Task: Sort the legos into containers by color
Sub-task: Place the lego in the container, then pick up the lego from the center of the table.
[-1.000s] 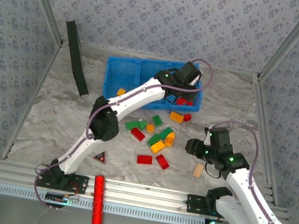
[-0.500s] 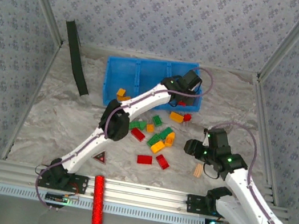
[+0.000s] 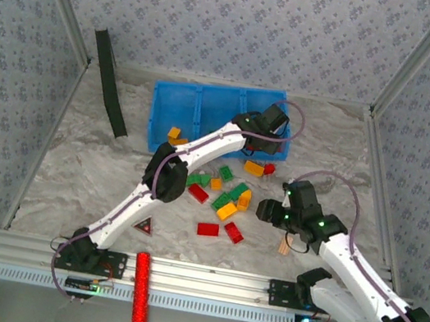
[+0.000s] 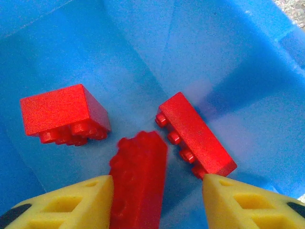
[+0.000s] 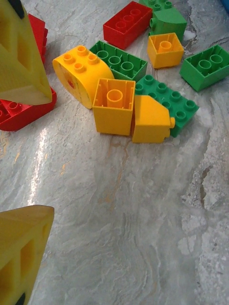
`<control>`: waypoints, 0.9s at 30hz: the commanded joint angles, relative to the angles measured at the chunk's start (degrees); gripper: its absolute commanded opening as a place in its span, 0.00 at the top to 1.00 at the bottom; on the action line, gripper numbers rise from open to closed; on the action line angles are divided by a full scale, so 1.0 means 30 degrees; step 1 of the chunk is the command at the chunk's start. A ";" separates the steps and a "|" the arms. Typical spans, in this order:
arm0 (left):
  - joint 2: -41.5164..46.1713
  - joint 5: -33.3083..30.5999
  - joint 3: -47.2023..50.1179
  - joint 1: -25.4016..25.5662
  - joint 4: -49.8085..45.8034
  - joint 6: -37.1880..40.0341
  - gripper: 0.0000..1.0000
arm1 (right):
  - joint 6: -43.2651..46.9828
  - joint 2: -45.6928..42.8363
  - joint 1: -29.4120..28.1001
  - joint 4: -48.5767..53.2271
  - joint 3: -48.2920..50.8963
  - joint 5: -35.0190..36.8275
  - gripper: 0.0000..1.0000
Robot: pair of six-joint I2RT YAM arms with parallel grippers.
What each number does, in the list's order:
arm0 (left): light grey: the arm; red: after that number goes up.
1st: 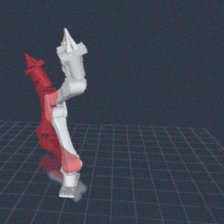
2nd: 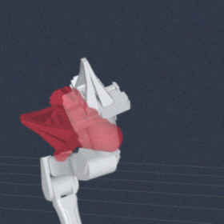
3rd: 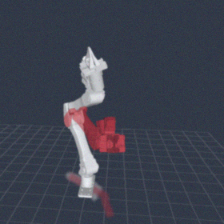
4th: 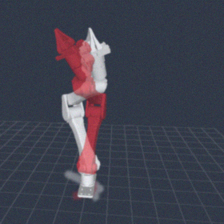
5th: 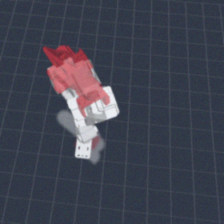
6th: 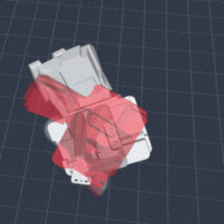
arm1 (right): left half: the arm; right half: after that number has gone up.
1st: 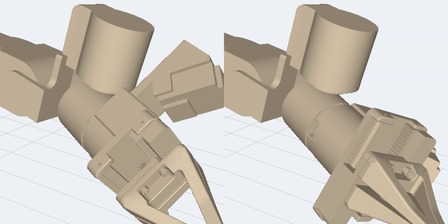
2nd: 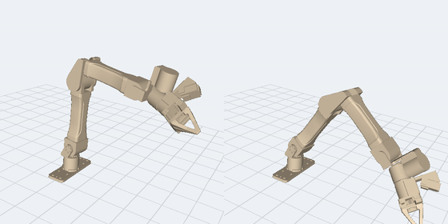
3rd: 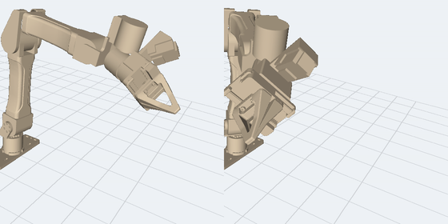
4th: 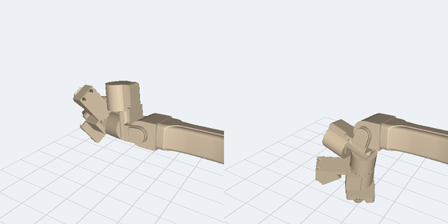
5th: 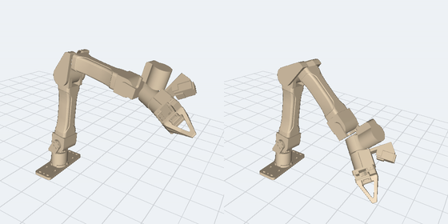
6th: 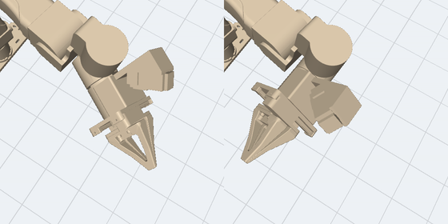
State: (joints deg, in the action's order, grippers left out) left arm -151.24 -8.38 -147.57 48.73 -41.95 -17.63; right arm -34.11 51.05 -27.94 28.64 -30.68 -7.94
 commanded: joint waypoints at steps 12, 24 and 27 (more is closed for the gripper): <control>0.4023 0.0935 0.0717 -0.0075 0.0126 0.1033 0.43 | -0.0468 0.3404 -0.1806 -0.2743 -0.1353 0.1204 0.40; 1.1276 0.0771 0.7399 -0.0079 0.1841 0.1955 0.38 | -0.0401 0.7512 -0.2433 -0.3600 -0.3321 0.1838 0.40; 1.3188 0.0380 0.9525 -0.0072 0.2438 0.2021 0.37 | -0.0361 0.8265 -0.2569 -0.3584 -0.3786 0.1816 0.40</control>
State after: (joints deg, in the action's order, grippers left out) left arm -114.98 -5.89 -123.42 48.73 -36.62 -12.93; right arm -34.74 74.17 -35.09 18.17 -39.59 -3.66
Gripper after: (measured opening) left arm 0.629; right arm 0.605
